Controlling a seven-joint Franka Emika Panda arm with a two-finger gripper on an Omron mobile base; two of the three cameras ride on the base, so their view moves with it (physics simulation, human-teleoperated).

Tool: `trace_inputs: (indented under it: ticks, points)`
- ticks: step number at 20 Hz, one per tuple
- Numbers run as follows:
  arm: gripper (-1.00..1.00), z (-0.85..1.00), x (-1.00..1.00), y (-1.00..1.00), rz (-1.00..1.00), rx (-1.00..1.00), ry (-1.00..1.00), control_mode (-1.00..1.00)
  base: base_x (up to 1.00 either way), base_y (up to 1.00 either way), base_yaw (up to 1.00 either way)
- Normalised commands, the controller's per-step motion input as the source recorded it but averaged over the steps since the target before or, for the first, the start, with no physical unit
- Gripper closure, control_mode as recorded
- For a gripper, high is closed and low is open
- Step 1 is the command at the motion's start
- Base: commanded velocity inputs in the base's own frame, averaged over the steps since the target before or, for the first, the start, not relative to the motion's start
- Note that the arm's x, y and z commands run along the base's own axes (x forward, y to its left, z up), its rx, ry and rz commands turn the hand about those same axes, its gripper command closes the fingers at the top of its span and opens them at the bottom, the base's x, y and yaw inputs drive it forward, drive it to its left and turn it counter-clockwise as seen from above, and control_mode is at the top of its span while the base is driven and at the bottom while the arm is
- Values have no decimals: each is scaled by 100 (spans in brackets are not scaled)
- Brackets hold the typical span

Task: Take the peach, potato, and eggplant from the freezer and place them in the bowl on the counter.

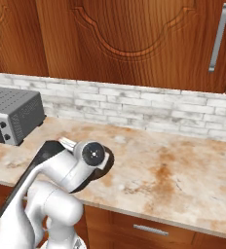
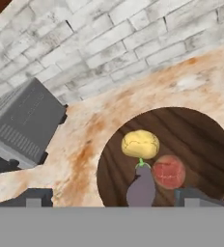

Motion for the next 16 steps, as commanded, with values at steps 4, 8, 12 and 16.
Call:
trace_inputs:
  ticks: [4,8,12,16]
  points:
    - [-100,54,-72,33,0,0,-19,-100,0,0,0]
    - [-100,23,-75,63,0,0,-13,-100,0,0,0]
    - [-100,17,-88,76,0,0,-16,-100,0,0,0]
    - [-100,82,-89,28,0,-2,-25,-100,0,0,0]
